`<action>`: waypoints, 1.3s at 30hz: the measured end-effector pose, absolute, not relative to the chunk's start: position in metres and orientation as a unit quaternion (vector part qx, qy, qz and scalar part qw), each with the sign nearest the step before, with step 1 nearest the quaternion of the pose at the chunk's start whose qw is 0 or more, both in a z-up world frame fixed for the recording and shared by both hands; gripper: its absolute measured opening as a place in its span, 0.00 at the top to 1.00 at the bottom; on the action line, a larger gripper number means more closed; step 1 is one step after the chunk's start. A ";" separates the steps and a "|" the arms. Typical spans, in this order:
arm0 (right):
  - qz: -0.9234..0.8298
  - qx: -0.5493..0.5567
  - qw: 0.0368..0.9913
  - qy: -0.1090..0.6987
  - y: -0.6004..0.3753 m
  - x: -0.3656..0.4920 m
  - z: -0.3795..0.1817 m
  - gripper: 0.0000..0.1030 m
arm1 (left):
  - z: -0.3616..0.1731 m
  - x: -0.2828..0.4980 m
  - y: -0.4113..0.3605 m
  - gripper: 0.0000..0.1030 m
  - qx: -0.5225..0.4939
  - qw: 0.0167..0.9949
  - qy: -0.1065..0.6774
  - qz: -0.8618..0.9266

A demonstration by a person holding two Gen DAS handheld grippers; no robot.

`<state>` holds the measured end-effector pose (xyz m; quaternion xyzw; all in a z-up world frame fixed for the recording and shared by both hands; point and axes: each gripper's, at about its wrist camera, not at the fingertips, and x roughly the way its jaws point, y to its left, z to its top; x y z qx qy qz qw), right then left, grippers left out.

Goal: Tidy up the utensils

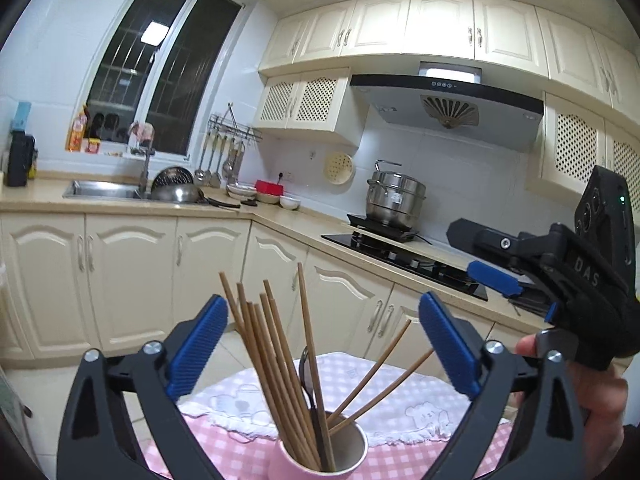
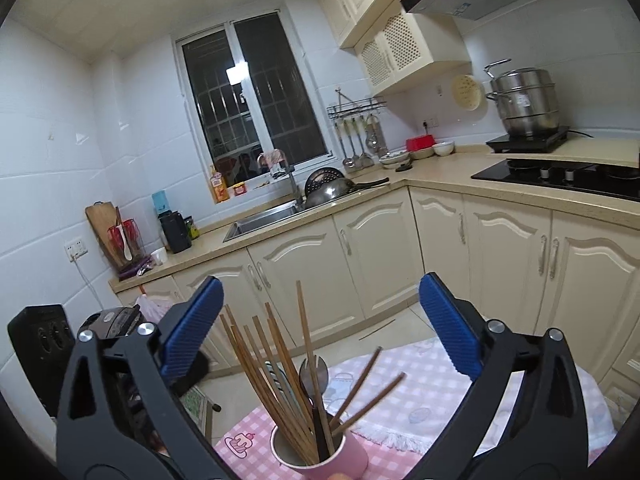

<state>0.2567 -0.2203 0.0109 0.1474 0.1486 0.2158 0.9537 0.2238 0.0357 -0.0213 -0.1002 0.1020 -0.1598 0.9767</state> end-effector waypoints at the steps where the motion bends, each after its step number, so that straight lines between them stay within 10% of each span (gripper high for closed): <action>1: 0.213 0.147 0.954 0.151 -0.222 0.254 0.013 0.06 | -0.019 0.219 0.036 0.06 -0.095 0.978 0.101 -0.156; 39: 0.155 0.089 0.965 0.192 -0.237 0.074 -0.005 0.06 | 0.029 0.025 0.021 0.04 -0.002 0.992 0.124 -0.003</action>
